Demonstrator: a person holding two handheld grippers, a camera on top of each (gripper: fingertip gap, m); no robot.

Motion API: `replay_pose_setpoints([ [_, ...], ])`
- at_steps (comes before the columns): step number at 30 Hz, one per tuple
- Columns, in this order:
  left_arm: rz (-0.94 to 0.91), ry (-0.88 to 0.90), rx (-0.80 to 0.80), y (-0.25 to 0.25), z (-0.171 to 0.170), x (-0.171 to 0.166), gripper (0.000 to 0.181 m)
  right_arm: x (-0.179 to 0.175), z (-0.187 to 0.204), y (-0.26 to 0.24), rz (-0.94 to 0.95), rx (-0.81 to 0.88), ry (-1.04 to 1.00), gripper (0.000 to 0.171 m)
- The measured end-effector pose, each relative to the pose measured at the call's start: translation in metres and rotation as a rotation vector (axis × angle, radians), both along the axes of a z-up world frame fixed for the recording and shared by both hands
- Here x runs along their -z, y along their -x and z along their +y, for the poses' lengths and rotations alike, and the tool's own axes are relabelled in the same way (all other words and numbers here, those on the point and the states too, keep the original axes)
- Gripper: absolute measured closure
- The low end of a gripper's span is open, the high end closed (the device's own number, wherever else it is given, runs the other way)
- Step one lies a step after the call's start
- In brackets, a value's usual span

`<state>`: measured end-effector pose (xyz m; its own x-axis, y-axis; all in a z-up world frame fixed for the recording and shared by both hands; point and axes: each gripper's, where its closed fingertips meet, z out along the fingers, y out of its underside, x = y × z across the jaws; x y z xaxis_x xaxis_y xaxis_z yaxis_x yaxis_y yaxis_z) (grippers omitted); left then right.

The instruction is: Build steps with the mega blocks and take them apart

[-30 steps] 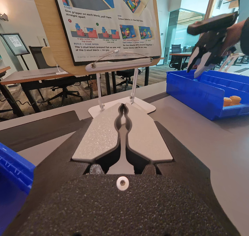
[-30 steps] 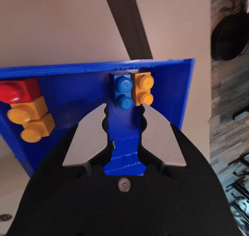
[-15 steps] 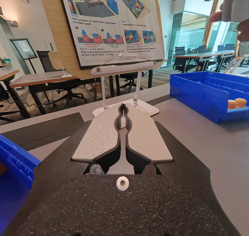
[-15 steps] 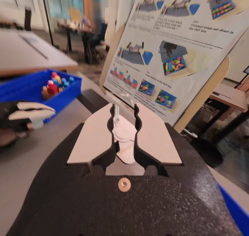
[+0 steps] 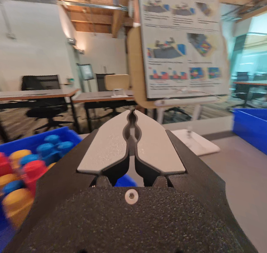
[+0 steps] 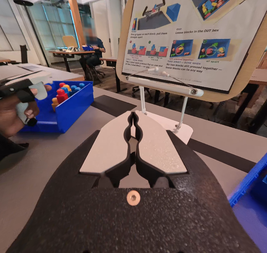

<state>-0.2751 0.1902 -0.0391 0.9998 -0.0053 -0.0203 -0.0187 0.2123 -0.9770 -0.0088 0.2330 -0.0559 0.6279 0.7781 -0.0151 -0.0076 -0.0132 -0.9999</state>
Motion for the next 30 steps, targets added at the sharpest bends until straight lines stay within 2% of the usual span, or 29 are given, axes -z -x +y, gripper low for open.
replay_pose_setpoints([
  [3, -0.017, 0.007, -0.184, 0.064, -0.008, -0.005, 0.181, 0.0, 0.0, -0.002, 0.014, -0.012, 0.011, 0.171],
  [5, -0.049, 0.045, -0.278, 0.102, -0.014, 0.003, 0.175, -0.002, -0.003, 0.0, 0.026, -0.037, 0.005, 0.171],
  [10, -0.135, 0.272, -0.377, 0.154, -0.009, 0.05, 0.144, -0.003, -0.012, 0.006, 0.037, -0.099, -0.001, 0.171],
  [14, -0.056, 0.473, -0.459, 0.173, -0.004, 0.088, 0.131, -0.002, -0.016, 0.009, 0.027, -0.134, -0.006, 0.171],
  [20, 0.01, 0.74, -0.464, 0.185, -0.006, 0.133, 0.108, 0.004, -0.02, 0.013, 0.008, -0.175, 0.001, 0.171],
  [25, 0.054, 0.904, -0.436, 0.188, -0.011, 0.159, 0.102, 0.011, -0.023, 0.017, -0.015, -0.205, 0.018, 0.171],
  [30, 0.024, 1.001, -0.382, 0.184, -0.011, 0.178, 0.101, 0.02, -0.026, 0.023, -0.048, -0.229, 0.025, 0.171],
])
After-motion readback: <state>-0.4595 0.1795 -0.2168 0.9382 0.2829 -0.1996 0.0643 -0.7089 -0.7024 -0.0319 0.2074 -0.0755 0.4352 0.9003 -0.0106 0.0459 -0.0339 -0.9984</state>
